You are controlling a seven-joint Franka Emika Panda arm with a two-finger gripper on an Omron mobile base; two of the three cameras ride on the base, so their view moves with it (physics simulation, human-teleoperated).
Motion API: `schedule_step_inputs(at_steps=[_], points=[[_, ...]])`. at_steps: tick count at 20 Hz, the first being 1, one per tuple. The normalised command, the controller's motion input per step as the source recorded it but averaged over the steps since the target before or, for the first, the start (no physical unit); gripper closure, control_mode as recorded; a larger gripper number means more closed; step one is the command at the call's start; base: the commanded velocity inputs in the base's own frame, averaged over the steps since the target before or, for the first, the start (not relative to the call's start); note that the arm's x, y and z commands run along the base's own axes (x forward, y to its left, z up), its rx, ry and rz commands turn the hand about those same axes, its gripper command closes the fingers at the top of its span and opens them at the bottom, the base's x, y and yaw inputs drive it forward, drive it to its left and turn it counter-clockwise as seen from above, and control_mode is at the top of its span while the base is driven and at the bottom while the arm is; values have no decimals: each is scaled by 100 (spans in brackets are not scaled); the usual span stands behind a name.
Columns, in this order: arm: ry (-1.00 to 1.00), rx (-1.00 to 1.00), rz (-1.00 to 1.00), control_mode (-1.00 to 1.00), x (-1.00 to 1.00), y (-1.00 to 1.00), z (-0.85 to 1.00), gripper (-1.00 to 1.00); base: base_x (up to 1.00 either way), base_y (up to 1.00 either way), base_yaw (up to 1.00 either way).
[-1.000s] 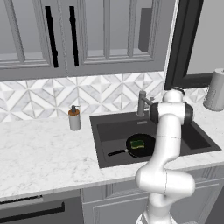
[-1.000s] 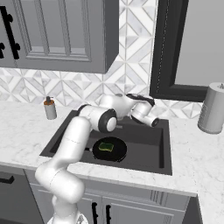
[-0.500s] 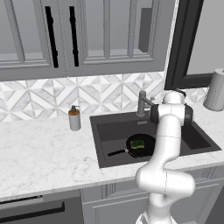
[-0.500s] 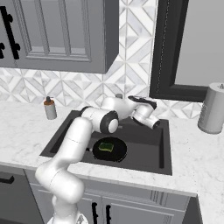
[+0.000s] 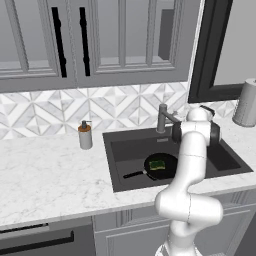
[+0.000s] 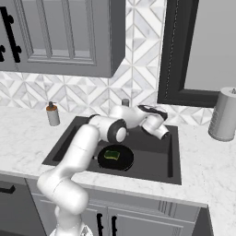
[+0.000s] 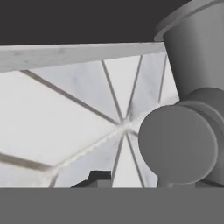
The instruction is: Pick the pan and sponge and place them into the sink. Then turn on the water.
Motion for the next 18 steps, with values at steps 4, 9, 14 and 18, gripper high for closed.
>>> schedule_step_inputs(at_steps=[4,9,14,18], points=[[11,10,-12,-100,41,-69,-43,100,0,0,0],[11,7,-13,-100,33,-64,-45,100,0,0,0],[2,1,-23,-100,-26,-9,12,100,0,0,0],[1,-3,-36,-100,-25,0,18,100,0,0,0]])
